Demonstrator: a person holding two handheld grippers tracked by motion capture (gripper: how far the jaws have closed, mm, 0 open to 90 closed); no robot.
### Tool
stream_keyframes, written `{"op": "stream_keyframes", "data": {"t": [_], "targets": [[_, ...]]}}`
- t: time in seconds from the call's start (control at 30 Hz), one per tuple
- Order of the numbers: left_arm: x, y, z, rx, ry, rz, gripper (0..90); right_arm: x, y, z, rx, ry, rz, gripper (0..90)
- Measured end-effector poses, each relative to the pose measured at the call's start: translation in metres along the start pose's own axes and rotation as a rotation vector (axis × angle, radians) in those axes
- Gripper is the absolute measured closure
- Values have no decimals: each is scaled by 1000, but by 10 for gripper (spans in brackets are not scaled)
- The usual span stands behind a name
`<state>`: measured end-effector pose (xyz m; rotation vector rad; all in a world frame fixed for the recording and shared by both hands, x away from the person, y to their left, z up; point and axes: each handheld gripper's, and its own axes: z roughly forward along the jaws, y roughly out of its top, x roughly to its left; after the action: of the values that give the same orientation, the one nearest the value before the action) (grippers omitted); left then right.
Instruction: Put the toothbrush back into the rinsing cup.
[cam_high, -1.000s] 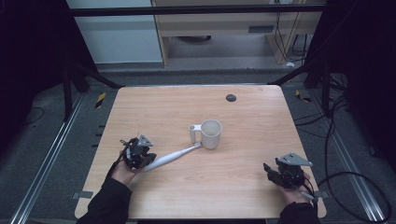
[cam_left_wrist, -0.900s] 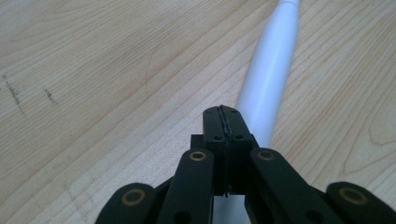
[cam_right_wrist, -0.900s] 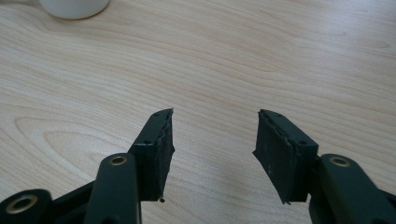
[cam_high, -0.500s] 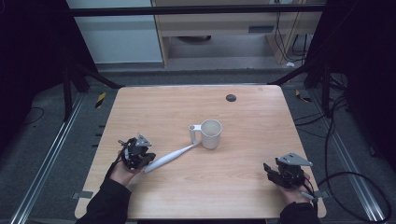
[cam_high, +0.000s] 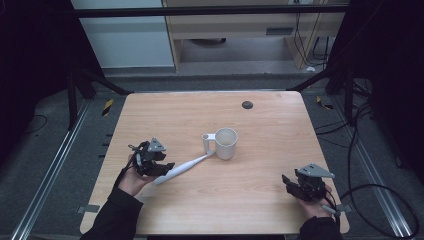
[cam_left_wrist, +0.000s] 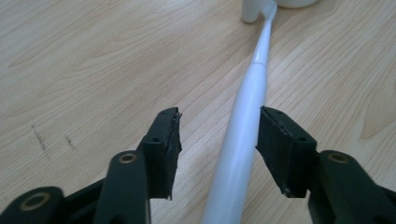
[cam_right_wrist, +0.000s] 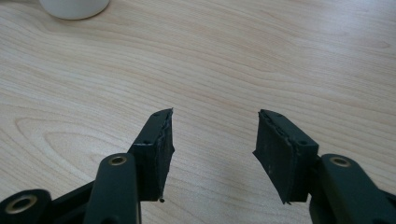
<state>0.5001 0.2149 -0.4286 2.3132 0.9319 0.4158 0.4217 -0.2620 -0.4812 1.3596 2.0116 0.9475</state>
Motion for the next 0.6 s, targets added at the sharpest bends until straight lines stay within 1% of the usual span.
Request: {"op": "stream_keyframes", "data": {"t": [0.13,0.23,0.3,0.4,0.47,0.53,0.6], "targets": [[-1,7,0,-6,-3,19,427,0,0,1,-1,-1,-5,459],[-2,13,0,0,0,39,408,0,0,1,0,-1,-7,458],[-2,17,1,2,-2,42,402,0,0,1,2,-2,-5,458],[-1,23,4,18,-5,49,395,0,0,1,3,-2,-8,458],[-1,26,6,19,-11,48,395,0,0,2,4,-2,-11,458],[0,28,9,31,-21,46,398,0,0,2,5,-2,-10,458],[0,30,13,49,-26,53,400,0,0,2,5,-1,-10,457]]}}
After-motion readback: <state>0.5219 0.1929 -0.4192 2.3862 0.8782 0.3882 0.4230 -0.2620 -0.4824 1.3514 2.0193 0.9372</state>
